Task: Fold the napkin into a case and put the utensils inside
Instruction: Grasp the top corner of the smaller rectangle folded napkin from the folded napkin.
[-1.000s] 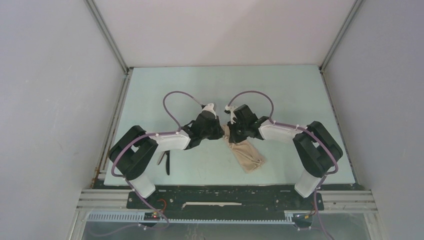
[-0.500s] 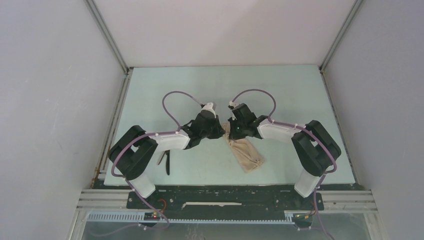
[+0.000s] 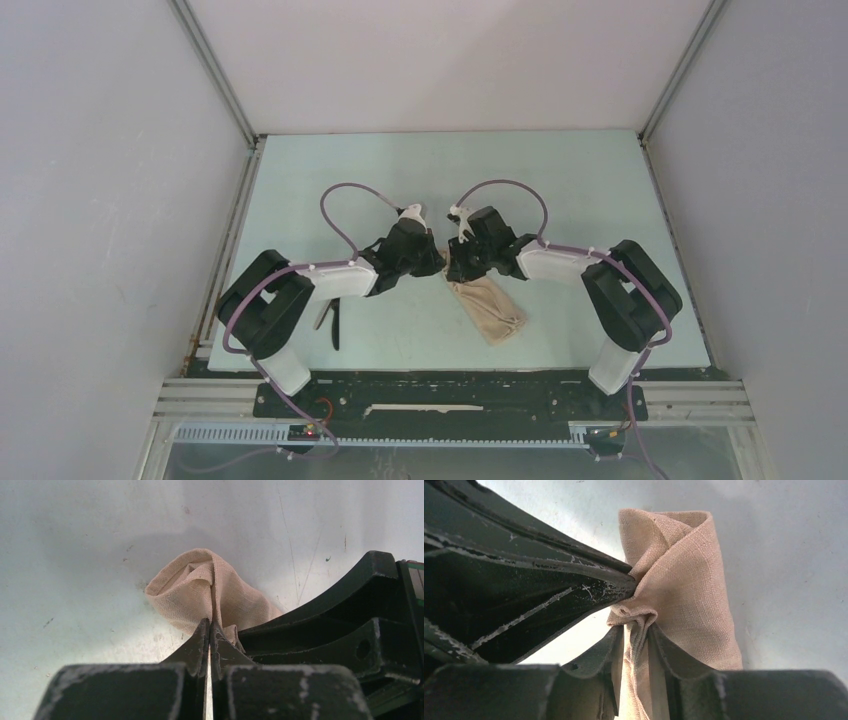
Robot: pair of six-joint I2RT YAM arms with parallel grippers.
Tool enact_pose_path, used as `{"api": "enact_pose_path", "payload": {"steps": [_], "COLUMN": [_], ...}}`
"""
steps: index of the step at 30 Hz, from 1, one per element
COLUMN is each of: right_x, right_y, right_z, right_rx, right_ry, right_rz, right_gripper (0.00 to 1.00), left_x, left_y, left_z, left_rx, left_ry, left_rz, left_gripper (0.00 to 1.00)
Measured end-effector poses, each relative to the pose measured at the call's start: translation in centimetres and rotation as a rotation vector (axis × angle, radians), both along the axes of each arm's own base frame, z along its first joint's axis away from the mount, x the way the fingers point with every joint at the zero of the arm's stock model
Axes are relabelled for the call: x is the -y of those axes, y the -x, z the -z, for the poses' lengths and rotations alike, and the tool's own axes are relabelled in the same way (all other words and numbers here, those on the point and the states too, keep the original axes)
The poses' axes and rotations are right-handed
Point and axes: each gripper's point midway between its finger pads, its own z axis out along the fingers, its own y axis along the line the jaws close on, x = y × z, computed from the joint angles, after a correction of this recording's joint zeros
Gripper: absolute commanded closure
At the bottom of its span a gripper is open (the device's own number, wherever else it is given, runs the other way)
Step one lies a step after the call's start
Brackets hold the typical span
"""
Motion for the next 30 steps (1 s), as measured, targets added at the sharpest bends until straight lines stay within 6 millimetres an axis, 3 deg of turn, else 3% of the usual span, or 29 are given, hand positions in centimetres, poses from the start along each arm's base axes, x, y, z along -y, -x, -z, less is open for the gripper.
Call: {"api": "enact_pose_path", "payload": {"steps": [12,17,20,25,30], "right_x": [0.0,-0.1,0.1,0.2,0.4], "right_y": [-0.7,-0.9,-1.1,-1.2,-1.3], "right_z": [-0.6,-1.1,-1.2,-1.1,-1.0], "right_rx": [0.035,0.053,0.052,0.049,0.019], "right_ry": [-0.041,-0.051,-0.052,-0.054,-0.061], "right_rz": [-0.049,-0.051,-0.048,-0.045,0.002], "right_gripper": [0.59,0.61,0.70,0.99,1.00], "left_x": [-0.1,0.0,0.1,0.1,0.1], "left_y": [-0.1,-0.1,0.0,0.0,0.1], "left_z": [-0.1,-0.1,-0.1,-0.1,-0.1], "left_rx": [-0.002,-0.003,-0.006,-0.008,-0.009], "left_ry": [0.006,0.009,0.014,0.016,0.016], "left_rz": [-0.005,-0.002,0.004,0.010,0.011], "left_gripper": [1.00,1.00,1.00,1.00,1.00]}}
